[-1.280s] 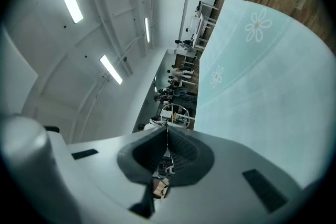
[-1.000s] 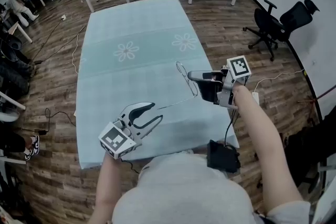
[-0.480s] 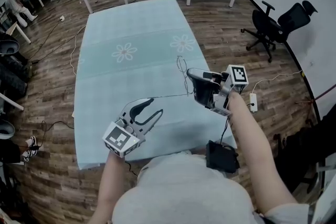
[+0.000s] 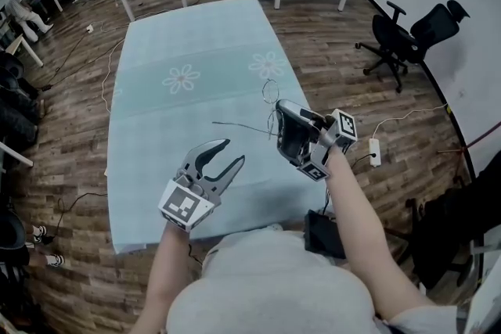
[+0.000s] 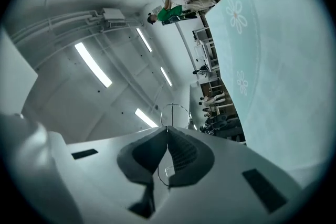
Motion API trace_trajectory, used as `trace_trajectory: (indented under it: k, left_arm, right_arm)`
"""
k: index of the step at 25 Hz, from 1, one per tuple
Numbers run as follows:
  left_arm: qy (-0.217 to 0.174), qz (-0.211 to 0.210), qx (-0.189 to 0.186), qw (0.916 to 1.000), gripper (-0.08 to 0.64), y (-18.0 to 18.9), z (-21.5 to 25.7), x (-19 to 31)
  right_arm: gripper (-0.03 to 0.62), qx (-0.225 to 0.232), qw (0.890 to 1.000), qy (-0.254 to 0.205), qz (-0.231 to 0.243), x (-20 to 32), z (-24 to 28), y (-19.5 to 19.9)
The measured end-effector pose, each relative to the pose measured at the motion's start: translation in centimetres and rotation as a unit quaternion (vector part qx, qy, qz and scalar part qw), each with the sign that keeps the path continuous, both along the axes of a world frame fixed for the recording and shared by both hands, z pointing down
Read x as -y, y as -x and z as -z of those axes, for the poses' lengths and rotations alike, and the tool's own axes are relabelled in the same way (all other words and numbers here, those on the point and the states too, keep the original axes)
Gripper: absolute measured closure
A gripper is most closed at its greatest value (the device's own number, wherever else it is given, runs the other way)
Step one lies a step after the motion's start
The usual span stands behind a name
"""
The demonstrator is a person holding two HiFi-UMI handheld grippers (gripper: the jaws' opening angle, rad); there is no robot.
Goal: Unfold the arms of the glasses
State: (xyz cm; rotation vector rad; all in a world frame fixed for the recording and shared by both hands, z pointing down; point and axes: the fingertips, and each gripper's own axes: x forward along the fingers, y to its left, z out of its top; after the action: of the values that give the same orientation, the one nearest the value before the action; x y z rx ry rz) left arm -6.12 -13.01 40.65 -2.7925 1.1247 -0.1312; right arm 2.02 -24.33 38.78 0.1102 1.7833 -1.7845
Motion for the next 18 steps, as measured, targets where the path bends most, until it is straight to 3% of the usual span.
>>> trace_trajectory:
  k: [5,18]
  left_arm:
    - [-0.015,0.003,0.001,0.9999,0.391,-0.4,-0.4,-0.2]
    - [-0.058,-0.022,0.052,0.9967,0.391,-3.8,0.7,0.9]
  right_arm:
    - [0.581,0.044,0.999,0.013,-0.025,-0.3,-0.6,-1.2]
    - [0.581,0.084,0.994,0.051,-0.056,-0.5,-1.0,-1.8]
